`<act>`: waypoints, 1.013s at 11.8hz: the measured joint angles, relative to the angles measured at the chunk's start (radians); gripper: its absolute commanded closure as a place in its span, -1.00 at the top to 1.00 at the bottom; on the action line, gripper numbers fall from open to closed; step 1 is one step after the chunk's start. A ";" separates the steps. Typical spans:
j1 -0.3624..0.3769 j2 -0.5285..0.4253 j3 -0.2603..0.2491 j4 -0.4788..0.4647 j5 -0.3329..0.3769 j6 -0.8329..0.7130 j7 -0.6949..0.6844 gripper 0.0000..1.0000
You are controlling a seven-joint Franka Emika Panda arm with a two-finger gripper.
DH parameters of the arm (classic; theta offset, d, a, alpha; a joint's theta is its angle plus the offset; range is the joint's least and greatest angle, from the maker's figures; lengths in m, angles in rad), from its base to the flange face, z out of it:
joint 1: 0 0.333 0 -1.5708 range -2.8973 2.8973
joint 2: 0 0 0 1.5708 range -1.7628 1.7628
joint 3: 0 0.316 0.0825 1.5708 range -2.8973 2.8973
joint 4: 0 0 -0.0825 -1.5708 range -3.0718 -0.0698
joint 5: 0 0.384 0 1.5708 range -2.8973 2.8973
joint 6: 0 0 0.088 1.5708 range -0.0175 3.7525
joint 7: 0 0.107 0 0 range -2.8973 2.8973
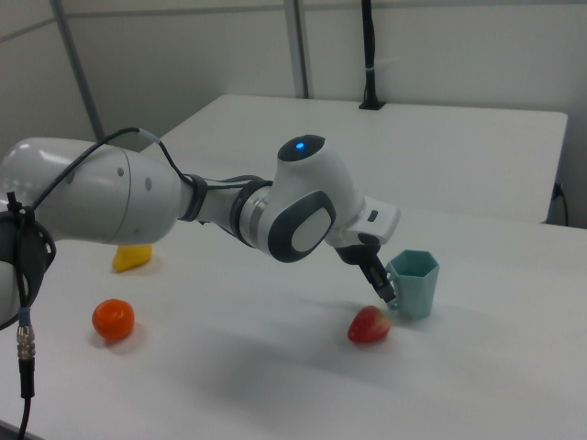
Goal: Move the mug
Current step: 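Drag the teal mug away from the strawberry toward the orange ball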
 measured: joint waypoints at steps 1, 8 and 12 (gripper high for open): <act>0.000 0.000 0.000 0.000 0.000 0.000 0.000 -0.65; 0.000 0.000 0.000 0.002 -0.001 0.000 0.000 -0.79; 0.013 -0.016 0.002 0.014 -0.042 0.000 0.000 -0.82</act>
